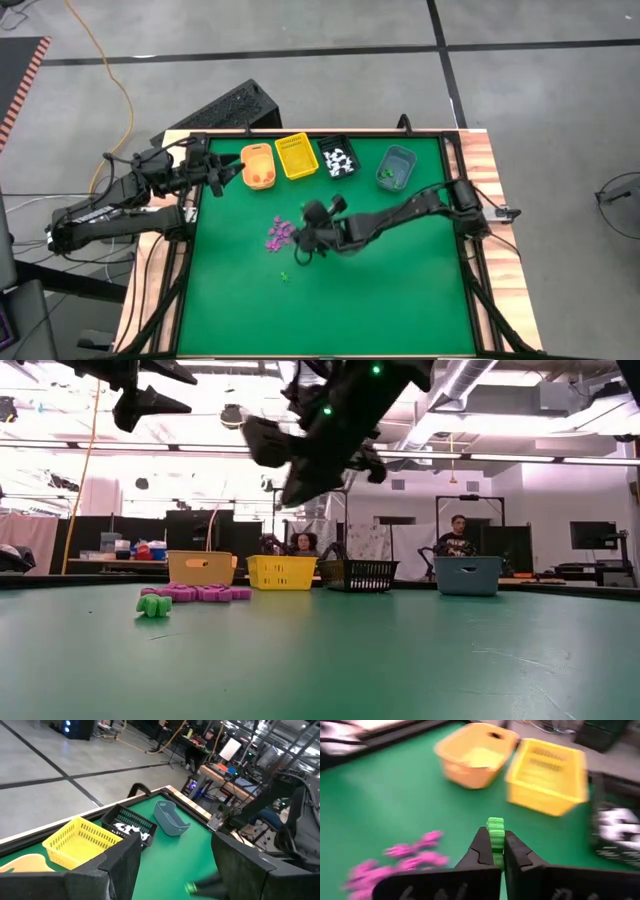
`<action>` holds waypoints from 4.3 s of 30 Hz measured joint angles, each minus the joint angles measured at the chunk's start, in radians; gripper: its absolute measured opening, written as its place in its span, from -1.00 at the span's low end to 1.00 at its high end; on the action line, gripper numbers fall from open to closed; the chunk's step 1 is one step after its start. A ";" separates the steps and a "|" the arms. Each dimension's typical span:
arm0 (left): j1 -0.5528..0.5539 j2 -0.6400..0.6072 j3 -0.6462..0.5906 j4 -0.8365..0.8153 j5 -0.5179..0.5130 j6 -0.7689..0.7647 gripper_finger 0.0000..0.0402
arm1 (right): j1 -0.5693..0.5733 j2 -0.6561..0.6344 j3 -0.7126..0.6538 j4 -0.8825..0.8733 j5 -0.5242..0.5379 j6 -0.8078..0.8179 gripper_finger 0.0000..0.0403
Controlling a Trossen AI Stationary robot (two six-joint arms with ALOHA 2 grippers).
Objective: Sort Halloween decoration
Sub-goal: Put the green skeleton toy into the blue bin
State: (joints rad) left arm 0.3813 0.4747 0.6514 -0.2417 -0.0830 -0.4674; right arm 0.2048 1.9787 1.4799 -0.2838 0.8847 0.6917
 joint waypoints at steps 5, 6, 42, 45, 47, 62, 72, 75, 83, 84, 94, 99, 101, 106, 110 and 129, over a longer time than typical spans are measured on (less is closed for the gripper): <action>0.000 0.000 0.000 0.000 -0.038 -0.013 0.15 | -0.080 -0.070 -0.030 -0.124 -0.038 -0.006 -0.96; 0.000 0.000 0.000 0.000 -0.042 -0.015 0.15 | -0.098 -0.091 -0.056 -0.122 -0.069 -0.017 -0.96; 0.000 0.001 0.000 0.000 -0.213 -0.013 0.15 | -0.624 -0.878 -1.072 0.327 -0.303 0.090 -0.66; 0.000 0.001 0.000 0.000 -0.213 -0.013 0.15 | -0.644 -0.878 -1.072 0.328 -0.313 0.086 -0.50; 0.000 0.001 0.000 0.000 -0.213 -0.013 0.15 | -0.649 -0.878 -1.072 0.332 -0.326 0.069 -0.40; 0.000 0.001 0.000 0.000 -0.217 -0.012 0.15 | -0.587 -0.879 -1.030 0.527 -0.574 -0.079 -0.03; 0.000 0.001 0.000 -0.001 -0.217 -0.007 0.15 | -0.225 -0.770 -0.908 0.617 -0.479 -0.173 -0.09; 0.000 0.001 0.000 0.000 -0.211 0.003 0.15 | -0.116 -0.677 -0.845 0.617 -0.424 -0.177 -0.10; 0.000 0.001 0.000 0.001 -0.189 0.003 0.15 | 0.071 -0.381 -0.611 0.612 -0.315 -0.168 -0.11; 0.000 0.001 0.000 0.003 -0.180 0.002 0.15 | 0.085 -0.345 -0.579 0.607 -0.300 -0.168 -0.11; 0.000 0.000 0.000 0.006 -0.058 -0.001 0.15 | 0.173 -0.031 -0.257 0.606 -0.194 -0.167 -0.11; 0.000 0.000 0.000 0.006 0.012 -0.002 0.15 | 0.198 0.102 -0.106 0.595 -0.172 -0.168 -0.11; 0.000 0.000 0.000 0.005 0.040 -0.007 0.15 | 0.204 0.146 -0.054 0.594 -0.172 -0.168 -0.11; 0.000 0.000 0.000 0.004 0.079 -0.008 0.15 | 0.214 0.241 0.061 0.540 -0.144 -0.163 -0.11; 0.000 0.000 0.000 0.001 0.079 -0.009 0.15 | 0.228 0.290 0.116 0.490 -0.092 -0.151 -0.11; 0.000 0.000 0.000 -0.015 0.076 0.044 0.15 | 0.246 0.334 0.117 0.411 -0.047 -0.026 -0.11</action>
State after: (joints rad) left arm 0.3809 0.4747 0.6510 -0.2565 -0.0073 -0.4232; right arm 0.4508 2.3123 1.5970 0.1272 0.8375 0.6655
